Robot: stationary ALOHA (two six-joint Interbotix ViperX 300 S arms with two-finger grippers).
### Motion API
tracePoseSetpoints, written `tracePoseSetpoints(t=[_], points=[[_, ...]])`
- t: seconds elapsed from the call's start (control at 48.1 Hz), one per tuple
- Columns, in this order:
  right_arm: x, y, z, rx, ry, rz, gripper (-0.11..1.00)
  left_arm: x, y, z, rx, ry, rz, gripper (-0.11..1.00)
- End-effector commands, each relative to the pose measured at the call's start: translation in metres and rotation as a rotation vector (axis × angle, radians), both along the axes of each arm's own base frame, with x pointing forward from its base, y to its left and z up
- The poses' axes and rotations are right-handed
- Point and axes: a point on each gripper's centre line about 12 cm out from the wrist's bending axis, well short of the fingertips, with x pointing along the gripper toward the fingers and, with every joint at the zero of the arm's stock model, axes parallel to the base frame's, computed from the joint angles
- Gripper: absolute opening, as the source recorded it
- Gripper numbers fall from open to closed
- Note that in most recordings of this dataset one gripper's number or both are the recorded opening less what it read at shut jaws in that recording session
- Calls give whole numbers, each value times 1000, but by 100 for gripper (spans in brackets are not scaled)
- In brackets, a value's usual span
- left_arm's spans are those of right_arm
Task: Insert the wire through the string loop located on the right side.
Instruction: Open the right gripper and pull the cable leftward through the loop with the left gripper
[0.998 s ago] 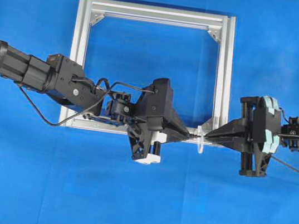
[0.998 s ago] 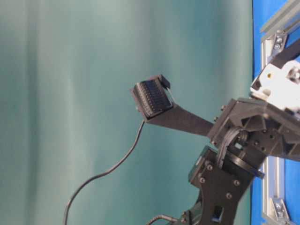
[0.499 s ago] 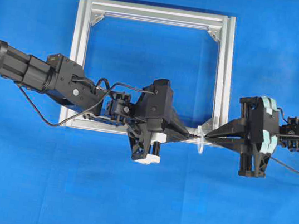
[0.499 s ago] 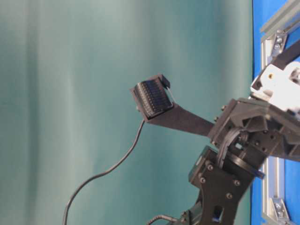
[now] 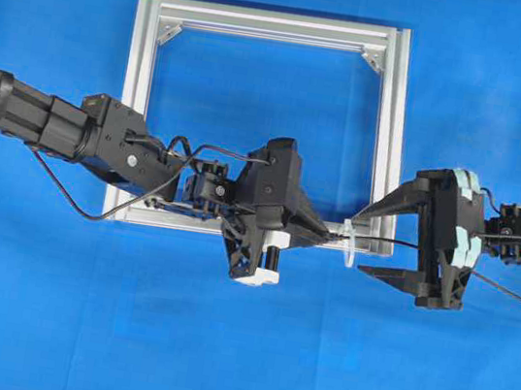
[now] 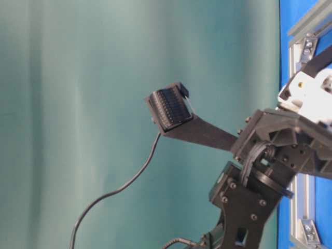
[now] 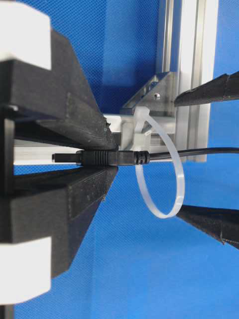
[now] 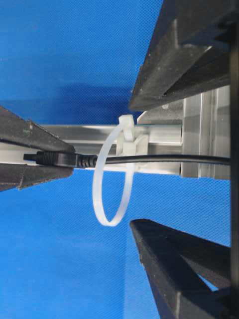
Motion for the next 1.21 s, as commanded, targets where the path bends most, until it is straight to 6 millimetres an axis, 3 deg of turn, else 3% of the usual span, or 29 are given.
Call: tracePoseSetpoints(t=[0.0,0.187,0.416,0.832,1.185], points=[[4,1,7,4,-29,2,95,0,0,15,0,-35,-2,8],[4,0,7,4,-30,0,95,-23,3,20,2,-25,-2,8],[3,1,8,1,-29,3,95,-78,9,27,6,-17,-1,8],[3,1,6,-13,-21,12,95,-186,17,11,0,15,-3,8],[3,1,6,-13,-15,14,95,-240,14,12,-3,33,-41,8]])
